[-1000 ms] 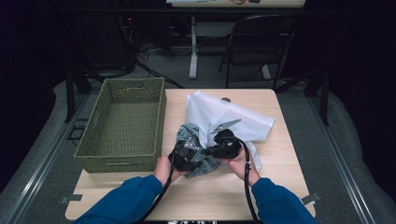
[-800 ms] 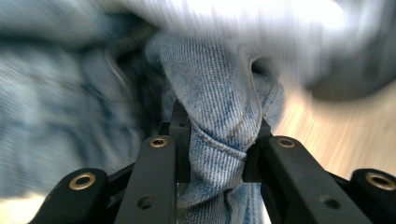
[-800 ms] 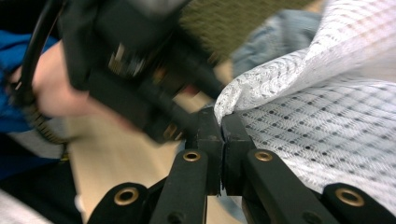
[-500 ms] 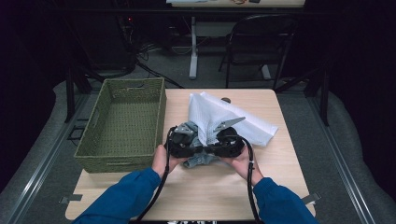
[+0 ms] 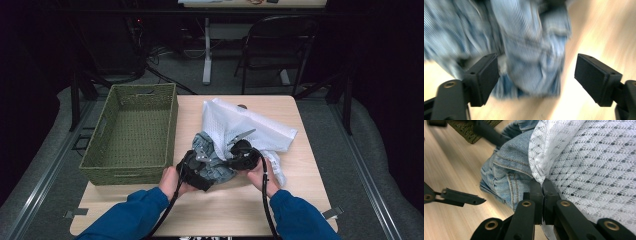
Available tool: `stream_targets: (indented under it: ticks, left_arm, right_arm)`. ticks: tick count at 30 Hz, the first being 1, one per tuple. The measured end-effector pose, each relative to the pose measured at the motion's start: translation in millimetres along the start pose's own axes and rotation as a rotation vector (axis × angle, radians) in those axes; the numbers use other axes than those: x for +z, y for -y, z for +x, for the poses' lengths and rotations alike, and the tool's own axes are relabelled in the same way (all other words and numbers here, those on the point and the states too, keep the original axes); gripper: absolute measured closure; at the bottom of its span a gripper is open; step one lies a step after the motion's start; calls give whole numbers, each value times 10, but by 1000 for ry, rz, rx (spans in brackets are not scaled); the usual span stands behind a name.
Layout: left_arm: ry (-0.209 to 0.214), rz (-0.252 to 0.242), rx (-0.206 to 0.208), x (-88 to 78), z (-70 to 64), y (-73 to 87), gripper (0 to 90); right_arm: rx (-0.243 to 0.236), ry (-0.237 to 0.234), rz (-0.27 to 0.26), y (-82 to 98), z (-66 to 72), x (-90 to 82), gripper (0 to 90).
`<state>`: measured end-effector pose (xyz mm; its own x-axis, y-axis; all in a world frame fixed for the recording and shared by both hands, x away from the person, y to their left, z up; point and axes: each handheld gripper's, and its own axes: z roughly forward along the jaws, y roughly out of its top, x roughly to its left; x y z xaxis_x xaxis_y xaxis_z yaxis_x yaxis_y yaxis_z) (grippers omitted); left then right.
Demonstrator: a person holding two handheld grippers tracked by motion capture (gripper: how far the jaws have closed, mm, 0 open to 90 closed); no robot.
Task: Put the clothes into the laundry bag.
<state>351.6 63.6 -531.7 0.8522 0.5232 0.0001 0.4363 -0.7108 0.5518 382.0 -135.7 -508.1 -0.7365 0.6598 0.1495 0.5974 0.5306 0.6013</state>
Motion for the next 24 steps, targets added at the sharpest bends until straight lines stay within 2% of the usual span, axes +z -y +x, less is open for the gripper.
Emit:
stream_targets:
  ticks: [1, 2, 3, 4, 5, 6, 8, 11, 15, 17, 18, 20, 22, 23, 24]
  left_arm:
    - [17, 13, 4, 54, -4, 15, 242]
    - [6, 20, 10, 105, -15, 25, 290]
    - [-19, 21, 25, 154, -24, 29, 375]
    - [-25, 7, 27, 189, -18, 38, 433]
    - [-24, -30, 8, 198, -2, 49, 524]
    - [-1, -60, 0, 190, 29, 48, 692]
    - [24, -109, -29, 179, 71, 18, 766]
    - [33, -178, -45, 105, 79, -54, 789]
    - [57, -302, -70, -146, 110, -222, 793]
    - [73, -347, -71, -294, 114, -266, 793]
    - [74, -362, -60, -358, 111, -280, 792]
    - [96, -385, -63, -445, 107, -298, 791]
    - [89, -376, -66, -442, 124, -302, 787]
    - [80, -360, -76, -390, 148, -295, 785]
    - [80, -350, -81, -344, 173, -285, 784]
  right_arm:
    - [0, 2, -1, -1, 3, 3, 893]
    - [1, 0, -3, -4, 7, 5, 893]
    - [-2, -3, -4, -7, 11, 7, 893]
    - [-2, -2, -3, -10, 21, 9, 893]
    - [-6, -3, -3, -11, 28, 9, 893]
    - [-9, -9, -8, -13, 32, 5, 893]
    - [-13, -41, -29, -22, 66, -28, 894]
    - [-45, -75, -90, -82, 159, -148, 895]
    - [-78, -126, -169, -154, 286, -336, 895]
    - [-91, -157, -220, -179, 343, -428, 895]
    - [-92, -178, -248, -194, 367, -487, 895]
    - [-111, -219, -294, -225, 403, -600, 895]
    - [-111, -220, -296, -229, 380, -648, 895]
    - [-105, -183, -279, -217, 345, -632, 894]
    - [-104, -135, -240, -194, 287, -566, 895]
